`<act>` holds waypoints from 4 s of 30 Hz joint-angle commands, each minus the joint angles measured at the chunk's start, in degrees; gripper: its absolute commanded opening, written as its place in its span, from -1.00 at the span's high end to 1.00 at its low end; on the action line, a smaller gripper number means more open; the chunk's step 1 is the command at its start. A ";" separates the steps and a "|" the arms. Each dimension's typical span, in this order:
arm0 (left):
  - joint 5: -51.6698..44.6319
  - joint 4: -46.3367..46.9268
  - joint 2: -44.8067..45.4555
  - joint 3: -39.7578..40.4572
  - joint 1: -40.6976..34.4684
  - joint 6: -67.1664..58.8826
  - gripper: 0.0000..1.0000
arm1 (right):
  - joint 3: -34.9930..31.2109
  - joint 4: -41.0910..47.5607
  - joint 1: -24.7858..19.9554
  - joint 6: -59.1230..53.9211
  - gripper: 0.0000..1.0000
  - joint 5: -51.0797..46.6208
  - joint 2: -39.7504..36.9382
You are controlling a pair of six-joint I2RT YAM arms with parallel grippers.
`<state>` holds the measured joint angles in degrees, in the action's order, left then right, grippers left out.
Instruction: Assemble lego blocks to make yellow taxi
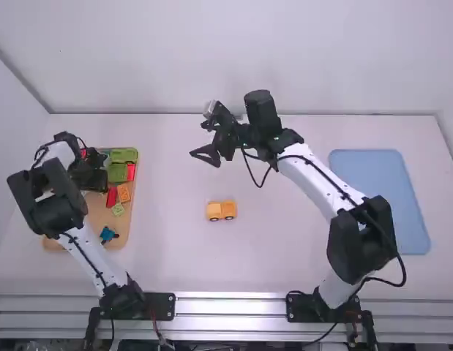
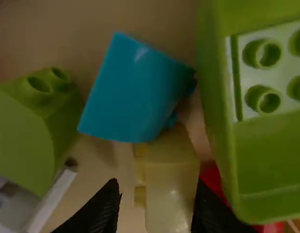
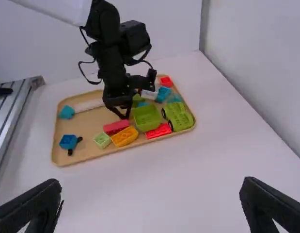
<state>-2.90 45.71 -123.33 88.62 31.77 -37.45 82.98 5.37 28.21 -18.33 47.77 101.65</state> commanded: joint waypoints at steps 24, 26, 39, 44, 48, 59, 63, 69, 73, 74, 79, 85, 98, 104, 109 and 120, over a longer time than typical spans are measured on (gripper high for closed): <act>0.83 -5.14 14.95 -7.65 -1.57 15.61 0.95 | 1.57 -0.15 -0.33 0.09 -0.96 0.13 -0.07; 0.85 -7.87 19.21 -10.99 -2.80 15.58 0.95 | 1.57 -0.11 -0.81 0.59 -0.97 0.13 -0.07; -4.61 -35.36 55.17 -42.25 -29.73 -0.35 0.80 | 1.57 -3.37 -5.81 14.47 -0.96 10.73 7.74; -4.11 -38.73 57.51 -45.35 -40.24 -0.44 0.94 | 1.57 -0.66 -7.67 14.34 -0.96 20.37 11.87; -4.24 -40.41 55.87 -45.53 -43.63 0.02 0.93 | 1.49 6.47 -8.39 7.69 -0.97 19.78 12.26; -7.17 -46.84 49.51 -45.51 -47.25 0.37 0.89 | 1.42 11.34 -5.57 5.46 -0.68 15.98 12.26; -6.64 -48.48 47.21 -45.51 -47.95 0.57 0.91 | 1.42 11.45 -4.85 6.51 -0.63 14.19 12.26; -8.24 -49.68 46.60 -45.51 -48.04 1.92 0.95 | 1.42 10.82 -3.58 9.11 -0.54 10.93 12.26; -8.20 -50.14 46.60 -45.51 -47.95 2.10 0.94 | 1.42 9.05 -3.06 10.75 -0.47 10.91 12.26; -8.07 -50.16 46.60 -45.53 -48.06 2.08 0.94 | 1.42 8.66 -3.08 11.04 -0.43 10.88 12.26; -8.33 -51.98 46.60 -45.57 -48.06 3.63 0.95 | 1.40 8.96 -2.60 11.06 -0.33 10.88 12.28; -9.77 -54.38 46.51 -46.71 -48.26 3.56 0.94 | 1.38 8.55 -2.10 11.06 -0.18 10.88 12.28; -11.34 -62.97 40.70 -46.90 -48.26 6.16 0.96 | 1.36 9.01 -1.31 14.03 -0.03 6.08 12.28; -11.54 -64.37 40.72 -46.90 -48.26 8.59 0.96 | 1.36 8.98 -0.33 14.08 0.18 3.23 12.28; -11.67 -65.13 40.72 -46.90 -48.26 8.74 0.96 | 1.36 8.79 0.39 14.08 0.53 3.17 12.28; -27.69 -63.06 42.64 -46.90 -45.79 16.63 -0.98 | 1.73 9.79 -1.97 8.33 0.62 -0.42 12.00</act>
<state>-19.09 -18.09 -82.98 41.08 -15.46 -23.75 84.03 14.33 27.33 -6.13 48.95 114.45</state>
